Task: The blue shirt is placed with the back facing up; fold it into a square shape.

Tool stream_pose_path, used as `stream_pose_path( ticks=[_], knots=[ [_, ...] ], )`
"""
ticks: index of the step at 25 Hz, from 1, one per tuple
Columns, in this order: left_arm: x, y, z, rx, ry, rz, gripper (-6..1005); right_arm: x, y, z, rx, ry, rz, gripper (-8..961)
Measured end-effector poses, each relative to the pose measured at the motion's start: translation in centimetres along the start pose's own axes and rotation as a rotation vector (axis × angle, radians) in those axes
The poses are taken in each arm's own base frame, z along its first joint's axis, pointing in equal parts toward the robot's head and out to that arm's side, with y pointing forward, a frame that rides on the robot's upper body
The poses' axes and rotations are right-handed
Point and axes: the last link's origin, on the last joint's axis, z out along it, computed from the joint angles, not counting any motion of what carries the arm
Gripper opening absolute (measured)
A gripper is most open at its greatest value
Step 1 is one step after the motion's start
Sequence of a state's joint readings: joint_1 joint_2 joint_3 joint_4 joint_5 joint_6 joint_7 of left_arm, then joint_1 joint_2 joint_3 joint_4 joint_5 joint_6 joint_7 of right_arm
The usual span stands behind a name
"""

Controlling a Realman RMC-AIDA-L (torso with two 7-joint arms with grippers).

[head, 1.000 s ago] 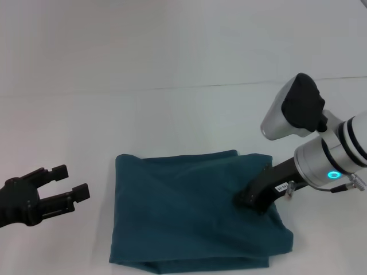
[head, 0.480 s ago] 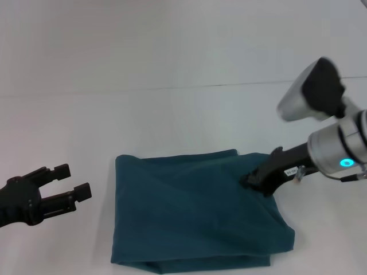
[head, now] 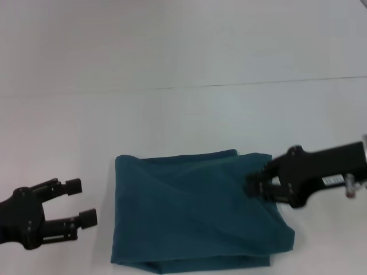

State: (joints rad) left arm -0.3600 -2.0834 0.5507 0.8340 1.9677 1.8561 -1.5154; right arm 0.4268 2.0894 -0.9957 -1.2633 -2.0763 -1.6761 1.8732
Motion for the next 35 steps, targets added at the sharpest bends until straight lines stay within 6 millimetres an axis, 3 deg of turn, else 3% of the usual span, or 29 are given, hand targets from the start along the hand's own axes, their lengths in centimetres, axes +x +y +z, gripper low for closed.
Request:
stream_pose_path(
  ticks=[3, 6, 16, 22, 27, 35],
  knots=[
    [0.2, 0.3, 0.1, -0.066, -0.08, 0.012, 937, 1.0, 0.9, -0.7, -0.053, 0.0, -0.03, 131],
    [0.4, 0.2, 0.6, -0.112, -0.167, -0.005, 937, 1.8, 1.6, -1.0, -0.104, 0.004, -0.042, 366],
    [0.8, -0.2, 1.0, -0.128, -0.237, -0.054, 937, 3.0, 1.9, -0.7, -0.131, 0.035, -0.028, 615],
    [0.7, -0.2, 1.1, -0.124, -0.247, -0.063, 937, 3.0, 1.9, -0.6, -0.135, 0.038, -0.032, 847],
    [0.2, -0.1, 1.2, -0.132, -0.286, -0.066, 937, 3.2, 1.9, -0.5, -0.142, 0.039, -0.041, 936],
    [0.0, -0.3, 1.3, -0.115, -0.289, -0.066, 937, 3.5, 1.9, -0.1, -0.159, 0.039, -0.045, 924]
  ],
)
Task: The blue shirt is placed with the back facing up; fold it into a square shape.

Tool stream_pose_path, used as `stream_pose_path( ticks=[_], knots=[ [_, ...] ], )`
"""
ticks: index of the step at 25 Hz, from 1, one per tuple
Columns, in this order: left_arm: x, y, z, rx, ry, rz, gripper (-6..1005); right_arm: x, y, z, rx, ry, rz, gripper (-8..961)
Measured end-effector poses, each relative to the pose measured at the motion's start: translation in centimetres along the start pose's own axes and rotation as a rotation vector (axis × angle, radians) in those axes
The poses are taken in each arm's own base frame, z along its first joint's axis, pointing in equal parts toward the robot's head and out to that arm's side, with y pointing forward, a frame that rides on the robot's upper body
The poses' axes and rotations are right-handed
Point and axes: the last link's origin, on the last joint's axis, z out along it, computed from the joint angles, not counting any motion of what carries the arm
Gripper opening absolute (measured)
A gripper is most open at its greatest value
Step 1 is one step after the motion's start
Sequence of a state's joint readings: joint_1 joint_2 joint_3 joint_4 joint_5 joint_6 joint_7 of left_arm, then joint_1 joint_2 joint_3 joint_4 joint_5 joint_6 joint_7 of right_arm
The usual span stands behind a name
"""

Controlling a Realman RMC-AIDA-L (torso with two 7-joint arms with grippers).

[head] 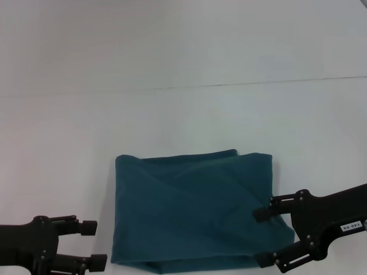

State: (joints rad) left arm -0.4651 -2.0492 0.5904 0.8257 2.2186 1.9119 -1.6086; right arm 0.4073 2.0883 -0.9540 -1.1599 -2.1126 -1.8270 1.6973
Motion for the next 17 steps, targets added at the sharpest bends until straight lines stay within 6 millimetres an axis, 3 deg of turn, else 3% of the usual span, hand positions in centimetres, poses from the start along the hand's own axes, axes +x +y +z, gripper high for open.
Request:
stream_pose_path(
  ticks=[17],
  knots=[
    [0.04, -0.28, 0.1, 0.02, 0.006, 0.012, 937, 0.2, -0.23, 0.3, 0.004, -0.01, 0.0, 924]
  ],
)
